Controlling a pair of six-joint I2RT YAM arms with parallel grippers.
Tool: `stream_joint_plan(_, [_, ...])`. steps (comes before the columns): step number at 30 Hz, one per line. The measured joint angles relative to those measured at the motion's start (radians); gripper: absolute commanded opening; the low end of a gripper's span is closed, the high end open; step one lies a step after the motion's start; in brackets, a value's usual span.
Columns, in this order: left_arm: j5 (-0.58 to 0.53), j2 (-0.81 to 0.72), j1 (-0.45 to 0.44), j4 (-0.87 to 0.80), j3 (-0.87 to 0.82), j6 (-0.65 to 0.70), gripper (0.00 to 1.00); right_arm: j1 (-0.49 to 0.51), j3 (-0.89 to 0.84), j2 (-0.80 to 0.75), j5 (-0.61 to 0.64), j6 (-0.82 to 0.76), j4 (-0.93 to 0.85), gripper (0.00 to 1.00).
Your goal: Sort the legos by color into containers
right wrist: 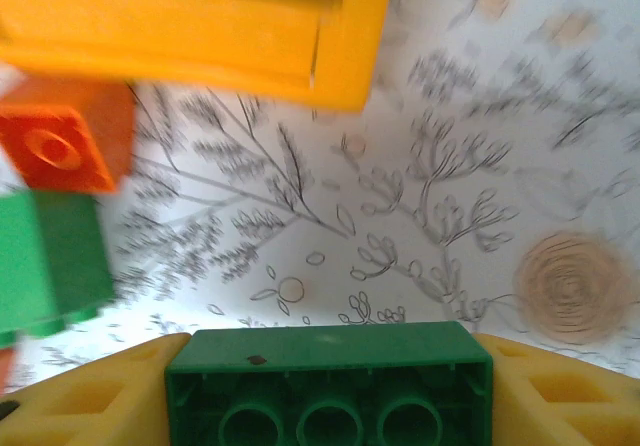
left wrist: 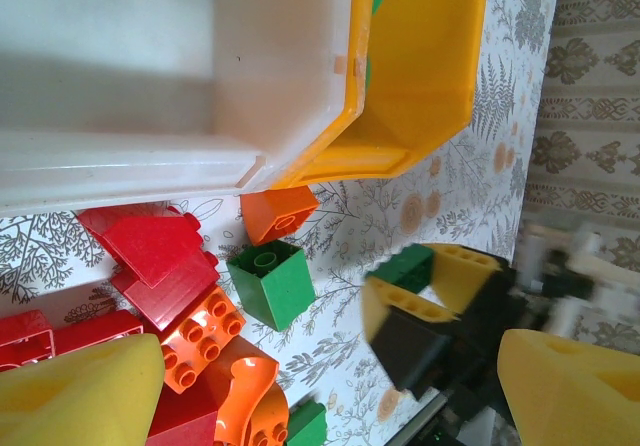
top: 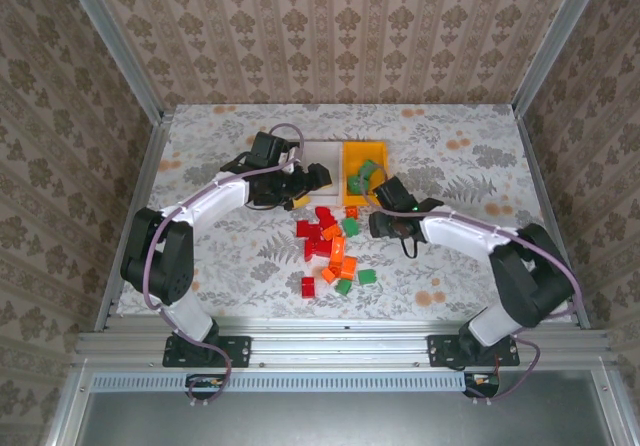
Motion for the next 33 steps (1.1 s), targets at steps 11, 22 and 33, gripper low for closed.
stream_joint_plan(11, [-0.001,-0.002,0.190,0.000,0.000,0.000,0.88,-0.024,0.520,0.273,0.058,-0.066,-0.035,0.57])
stream_joint_plan(22, [0.000,-0.002,0.225,0.000,0.000,-0.001,0.88,-0.058,0.739,0.534,0.059,-0.083,-0.110,0.66])
stream_joint_plan(33, [0.008,-0.006,0.216,0.002,0.000,-0.008,0.89,-0.060,0.754,0.526,0.060,-0.091,-0.125,0.74])
